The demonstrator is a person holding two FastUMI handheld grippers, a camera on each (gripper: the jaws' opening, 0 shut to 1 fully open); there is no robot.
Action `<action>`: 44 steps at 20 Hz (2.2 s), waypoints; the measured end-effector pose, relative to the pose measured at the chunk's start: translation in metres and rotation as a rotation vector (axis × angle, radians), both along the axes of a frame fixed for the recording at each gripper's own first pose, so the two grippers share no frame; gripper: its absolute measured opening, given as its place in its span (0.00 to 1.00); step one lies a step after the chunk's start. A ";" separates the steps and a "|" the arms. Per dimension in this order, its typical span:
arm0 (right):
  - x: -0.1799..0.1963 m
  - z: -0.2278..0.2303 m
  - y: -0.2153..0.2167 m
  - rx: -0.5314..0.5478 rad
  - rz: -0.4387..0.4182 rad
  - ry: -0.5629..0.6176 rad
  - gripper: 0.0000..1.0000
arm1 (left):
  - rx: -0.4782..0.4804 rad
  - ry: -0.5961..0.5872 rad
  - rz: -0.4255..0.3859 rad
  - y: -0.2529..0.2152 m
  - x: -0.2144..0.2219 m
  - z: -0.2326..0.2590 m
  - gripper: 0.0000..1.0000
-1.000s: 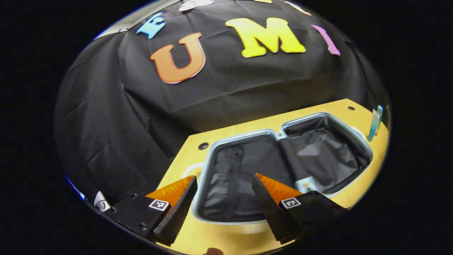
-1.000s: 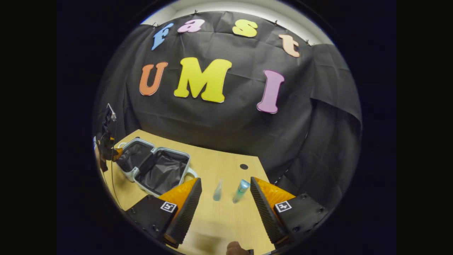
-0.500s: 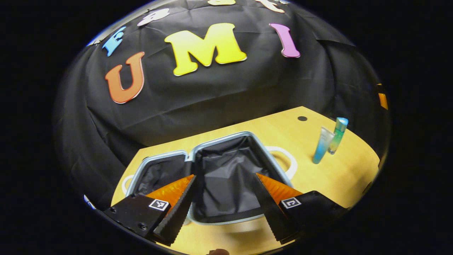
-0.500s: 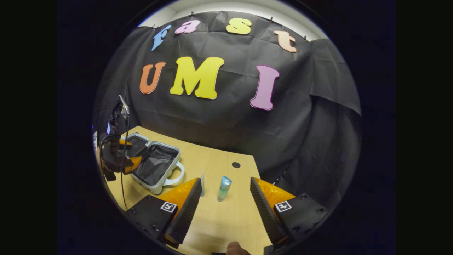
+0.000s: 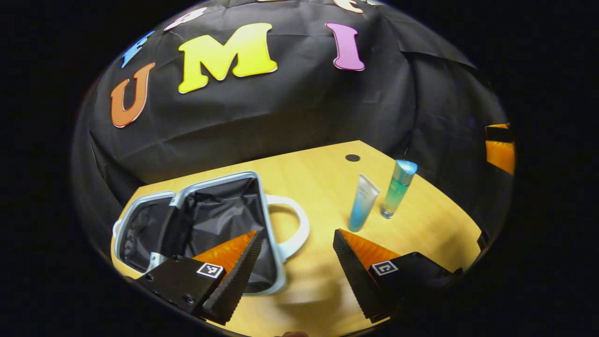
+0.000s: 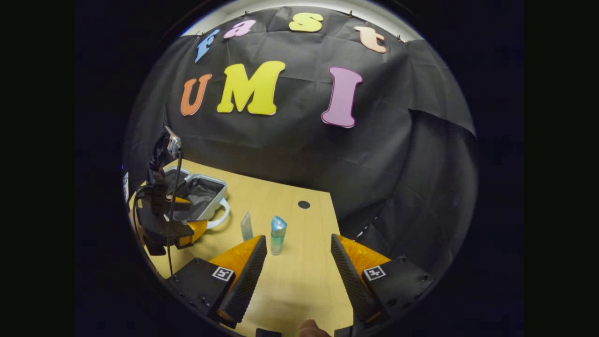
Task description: First open the suitcase, pack the skin care products into it, and then close the suitcase.
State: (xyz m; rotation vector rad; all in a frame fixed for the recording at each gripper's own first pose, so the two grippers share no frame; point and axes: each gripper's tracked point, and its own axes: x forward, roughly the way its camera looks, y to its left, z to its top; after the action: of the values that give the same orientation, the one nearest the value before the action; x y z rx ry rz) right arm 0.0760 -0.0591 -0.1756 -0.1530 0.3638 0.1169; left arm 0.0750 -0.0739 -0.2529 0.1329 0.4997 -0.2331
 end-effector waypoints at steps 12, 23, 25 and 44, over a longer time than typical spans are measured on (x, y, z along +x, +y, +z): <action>0.009 -0.062 -0.050 -0.042 -0.012 0.134 0.81 | -0.022 0.077 -0.099 -0.092 0.046 -0.065 0.99; 0.017 -0.096 -0.065 -0.048 -0.058 0.219 0.82 | -0.039 0.110 -0.061 -0.102 0.069 -0.091 0.64; 0.024 -0.098 -0.063 -0.032 -0.062 0.219 0.82 | -0.046 0.104 -0.066 -0.104 0.073 -0.089 0.56; 0.112 -0.135 0.062 0.048 0.120 0.221 0.82 | -0.055 0.095 -0.068 -0.037 -0.006 0.003 0.41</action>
State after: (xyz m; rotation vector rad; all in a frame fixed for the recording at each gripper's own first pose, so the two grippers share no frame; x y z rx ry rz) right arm 0.1878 0.0034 -0.3104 -0.1142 0.5721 0.2618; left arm 0.0689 -0.1112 -0.2502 0.0860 0.5833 -0.3206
